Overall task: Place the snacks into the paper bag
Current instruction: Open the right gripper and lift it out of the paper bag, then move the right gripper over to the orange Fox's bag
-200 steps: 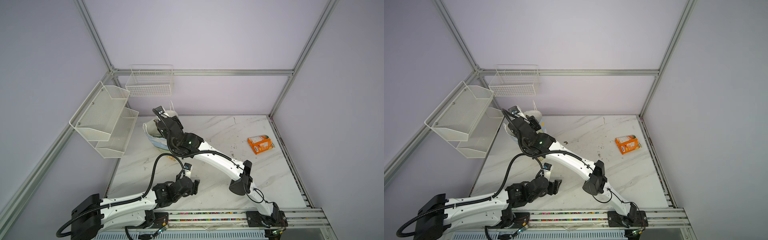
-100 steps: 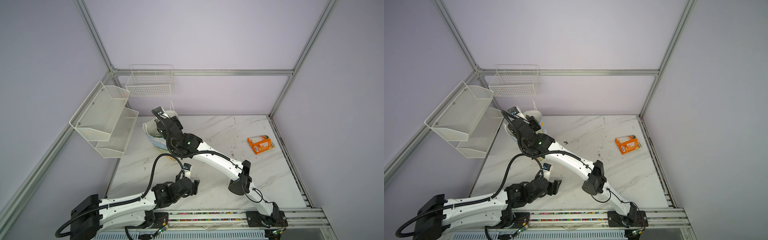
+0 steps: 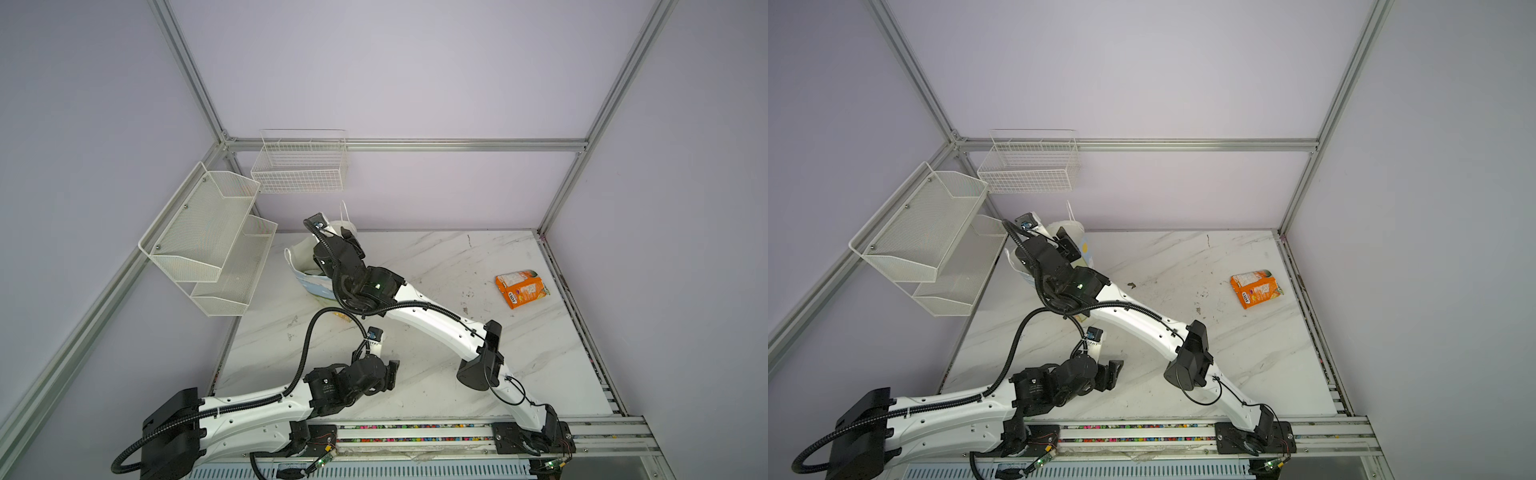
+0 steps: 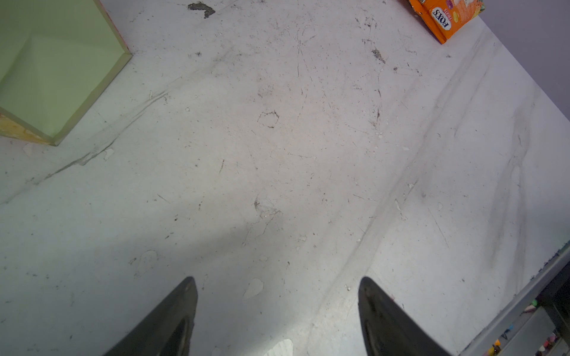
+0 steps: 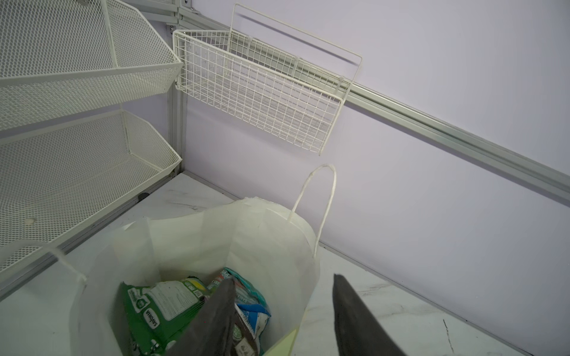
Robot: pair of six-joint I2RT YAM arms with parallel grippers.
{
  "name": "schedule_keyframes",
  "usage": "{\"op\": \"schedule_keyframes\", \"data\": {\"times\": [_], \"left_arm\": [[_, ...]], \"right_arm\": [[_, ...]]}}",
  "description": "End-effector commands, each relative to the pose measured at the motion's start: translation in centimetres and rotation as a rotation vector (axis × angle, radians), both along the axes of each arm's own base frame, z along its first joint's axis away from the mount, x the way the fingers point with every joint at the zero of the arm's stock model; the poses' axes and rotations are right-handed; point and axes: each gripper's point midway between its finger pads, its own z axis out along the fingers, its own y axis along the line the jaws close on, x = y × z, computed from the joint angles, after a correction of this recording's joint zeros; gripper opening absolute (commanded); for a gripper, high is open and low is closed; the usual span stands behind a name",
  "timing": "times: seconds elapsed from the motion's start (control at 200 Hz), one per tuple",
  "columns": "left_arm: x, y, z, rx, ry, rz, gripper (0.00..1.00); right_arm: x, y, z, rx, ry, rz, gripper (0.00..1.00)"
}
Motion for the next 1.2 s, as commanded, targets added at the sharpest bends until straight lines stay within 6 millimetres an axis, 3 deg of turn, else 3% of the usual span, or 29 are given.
{"op": "schedule_keyframes", "data": {"times": [0.0, 0.17, 0.375, 0.6, 0.78, 1.03, 1.195], "left_arm": [[0.0, 0.5, -0.3, 0.000, -0.011, 0.020, 0.81], [-0.1, 0.6, -0.3, -0.006, -0.009, 0.021, 0.81], [-0.2, 0.6, 0.1, -0.020, -0.014, 0.018, 0.81], [-0.2, 0.4, 0.3, -0.031, -0.019, 0.011, 0.81], [0.0, 0.0, 0.4, -0.040, -0.025, 0.007, 0.81], [-0.1, -0.5, 0.1, -0.039, -0.015, -0.005, 0.81], [0.0, -0.7, 0.6, -0.057, -0.027, -0.005, 0.81]], "right_arm": [[-1.2, -1.3, 4.0, 0.100, -0.014, 0.025, 0.54], [-0.8, -2.8, 3.9, 0.135, 0.035, 0.040, 0.63], [1.5, -7.0, 2.3, 0.206, 0.157, 0.022, 0.71], [5.0, -15.0, -0.2, 0.326, 0.302, -0.046, 0.76], [6.7, -21.4, -1.8, 0.423, 0.359, -0.105, 0.79], [7.2, -27.3, -3.3, 0.458, 0.375, -0.202, 0.84], [8.0, -31.3, -6.0, 0.500, 0.413, -0.255, 0.85]]}}
